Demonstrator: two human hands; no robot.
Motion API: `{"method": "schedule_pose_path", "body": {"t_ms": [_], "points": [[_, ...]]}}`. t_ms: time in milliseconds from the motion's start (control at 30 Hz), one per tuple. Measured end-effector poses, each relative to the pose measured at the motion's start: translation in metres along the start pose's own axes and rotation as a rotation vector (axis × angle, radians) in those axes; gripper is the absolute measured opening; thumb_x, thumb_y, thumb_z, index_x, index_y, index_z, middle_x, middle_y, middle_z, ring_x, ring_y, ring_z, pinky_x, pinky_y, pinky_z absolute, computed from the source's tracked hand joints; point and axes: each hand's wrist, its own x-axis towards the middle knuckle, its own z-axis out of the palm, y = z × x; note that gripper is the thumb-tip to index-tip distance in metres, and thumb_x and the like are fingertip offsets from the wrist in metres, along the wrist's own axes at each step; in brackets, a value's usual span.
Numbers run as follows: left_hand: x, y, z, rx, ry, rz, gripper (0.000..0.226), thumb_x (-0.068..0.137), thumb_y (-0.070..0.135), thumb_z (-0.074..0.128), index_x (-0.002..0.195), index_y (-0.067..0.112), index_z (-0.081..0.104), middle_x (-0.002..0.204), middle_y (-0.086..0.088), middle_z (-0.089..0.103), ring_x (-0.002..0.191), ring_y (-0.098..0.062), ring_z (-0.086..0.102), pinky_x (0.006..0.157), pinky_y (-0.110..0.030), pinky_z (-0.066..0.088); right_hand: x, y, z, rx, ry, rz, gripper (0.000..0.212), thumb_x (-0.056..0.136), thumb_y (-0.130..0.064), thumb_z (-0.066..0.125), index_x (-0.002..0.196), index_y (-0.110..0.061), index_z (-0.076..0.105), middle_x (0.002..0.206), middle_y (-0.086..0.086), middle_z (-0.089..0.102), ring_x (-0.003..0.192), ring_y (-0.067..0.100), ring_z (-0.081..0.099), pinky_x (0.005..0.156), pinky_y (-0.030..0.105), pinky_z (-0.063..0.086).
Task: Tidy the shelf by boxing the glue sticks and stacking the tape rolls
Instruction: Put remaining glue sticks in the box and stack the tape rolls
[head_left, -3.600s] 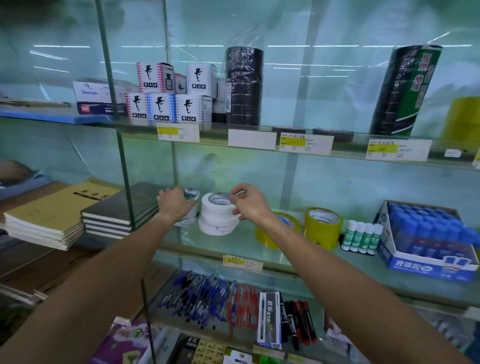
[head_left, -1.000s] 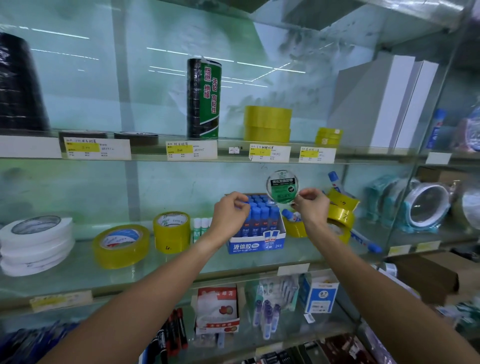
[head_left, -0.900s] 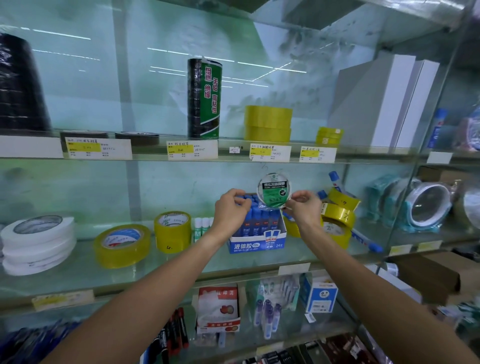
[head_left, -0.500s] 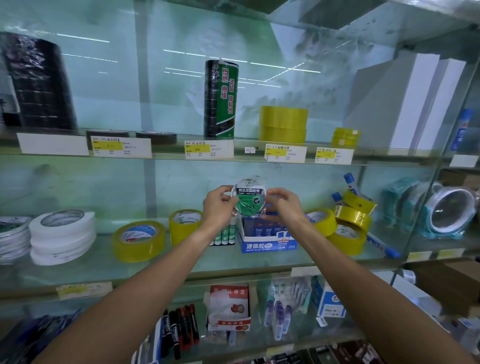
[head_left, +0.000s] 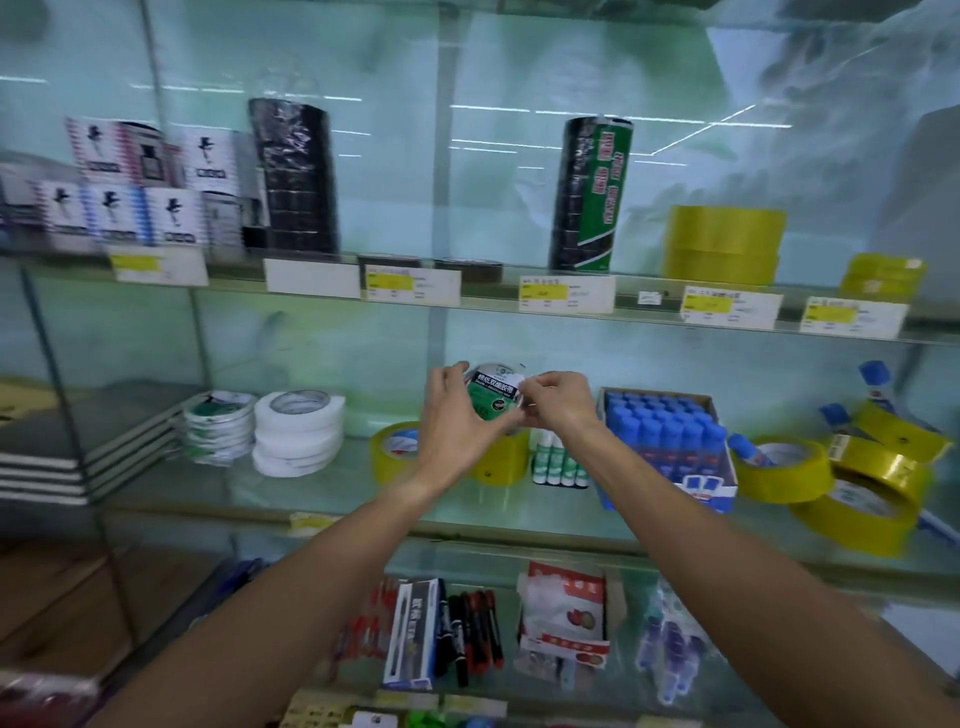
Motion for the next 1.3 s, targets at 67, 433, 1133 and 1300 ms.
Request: {"method": "schedule_pose_path", "body": {"t_ms": [67,433,1133,1300], "points": [[0.0,-0.011,-0.011,0.099,0.046,0.005,0.09,0.066,0.065,0.071,0.133,0.013,0.042,0.122,-0.004,0.044,0.116,-0.023,0.044,0.098,-0.036,0.042,-0.002,-0.003,0.021,0.019,-0.024,0.009,0.013,0.085,-0.003,0.064,0.073,-0.006,0.064,0.076,0.018,0.068,0.066,0.035,0.07,0.07,0.047,0.061],[0.015,-0.066,-0.087,0.222,0.16,-0.121,0.085,0.066,0.053,0.069,0.136,0.013,0.043,0.13,-0.009,0.049,0.12,-0.028,0.041,0.101,-0.043,0.036,-0.015,-0.018,0.109,0.062,-0.195,0.03,0.007,0.092,-0.011,0.056,0.089,-0.005,0.058,0.075,0.014,0.064,0.06,0.029,0.065,0.068,0.047,0.061],[0.077,-0.224,-0.194,0.648,0.052,-0.542,0.069,0.073,0.066,0.066,0.104,0.004,0.064,0.122,-0.026,0.058,0.122,-0.04,0.045,0.105,-0.052,0.03,-0.023,0.006,0.138,-0.186,-0.347,0.019,0.011,0.096,-0.022,0.054,0.089,-0.014,0.056,0.086,0.012,0.067,0.055,0.02,0.063,0.046,0.03,0.055],[0.076,-0.238,-0.198,0.659,-0.019,-0.556,0.07,0.075,0.066,0.064,0.106,0.004,0.064,0.125,-0.026,0.057,0.126,-0.042,0.041,0.108,-0.056,0.027,-0.017,0.011,0.135,-0.225,-0.34,0.004,0.013,0.096,-0.021,0.053,0.092,-0.011,0.058,0.081,0.009,0.067,0.051,0.017,0.063,0.051,0.034,0.057]]}}
